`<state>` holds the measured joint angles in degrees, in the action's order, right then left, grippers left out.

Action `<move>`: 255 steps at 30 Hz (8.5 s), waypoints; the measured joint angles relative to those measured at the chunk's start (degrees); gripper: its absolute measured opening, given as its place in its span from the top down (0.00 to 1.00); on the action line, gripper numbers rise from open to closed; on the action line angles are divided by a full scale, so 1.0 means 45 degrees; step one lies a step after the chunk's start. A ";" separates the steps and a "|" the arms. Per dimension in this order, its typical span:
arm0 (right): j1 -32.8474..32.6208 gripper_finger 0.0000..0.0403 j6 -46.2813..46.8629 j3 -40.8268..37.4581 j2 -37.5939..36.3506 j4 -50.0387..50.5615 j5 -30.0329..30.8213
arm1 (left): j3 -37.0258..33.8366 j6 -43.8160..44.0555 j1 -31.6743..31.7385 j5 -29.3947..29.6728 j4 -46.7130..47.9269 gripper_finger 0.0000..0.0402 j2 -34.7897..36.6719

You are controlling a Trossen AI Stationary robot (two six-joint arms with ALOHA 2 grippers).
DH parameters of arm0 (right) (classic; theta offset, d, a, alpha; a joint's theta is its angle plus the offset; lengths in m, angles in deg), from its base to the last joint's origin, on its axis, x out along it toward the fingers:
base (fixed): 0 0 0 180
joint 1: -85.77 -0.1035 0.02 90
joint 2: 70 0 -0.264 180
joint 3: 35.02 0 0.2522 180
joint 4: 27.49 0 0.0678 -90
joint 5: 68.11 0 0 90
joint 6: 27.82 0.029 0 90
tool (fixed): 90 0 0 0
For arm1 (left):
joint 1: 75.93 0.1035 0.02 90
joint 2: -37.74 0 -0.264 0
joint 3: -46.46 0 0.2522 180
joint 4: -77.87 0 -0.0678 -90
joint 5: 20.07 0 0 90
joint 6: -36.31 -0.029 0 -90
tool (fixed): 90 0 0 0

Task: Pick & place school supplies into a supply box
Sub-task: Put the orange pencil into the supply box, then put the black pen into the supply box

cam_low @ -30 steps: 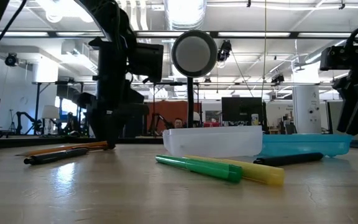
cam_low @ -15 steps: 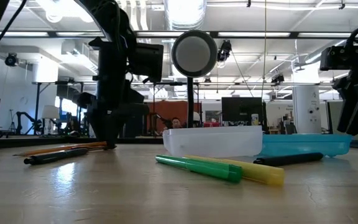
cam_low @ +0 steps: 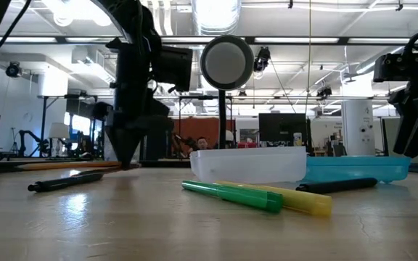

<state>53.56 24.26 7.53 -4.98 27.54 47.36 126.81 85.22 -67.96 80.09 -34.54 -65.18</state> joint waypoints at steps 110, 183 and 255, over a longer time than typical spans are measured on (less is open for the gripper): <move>0.0000 0.52 0.0490 -0.0335 0.0003 -0.0023 0.0665 | 0.1316 0.0768 0.0101 -0.0277 -0.0542 0.74 -0.1111; 0.1230 0.52 0.0708 -0.0359 -0.0002 0.0095 0.1348 | 0.2245 0.3819 -0.1681 -0.4336 -0.7893 1.00 -0.1353; 0.1936 0.52 0.0810 -0.0325 0.0018 -0.2252 -0.0112 | -0.0376 0.7728 -0.4271 0.0446 0.0590 0.82 0.2752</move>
<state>62.27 27.90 6.07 -4.90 17.40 46.86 125.11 120.00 -87.18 82.10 -31.89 -52.80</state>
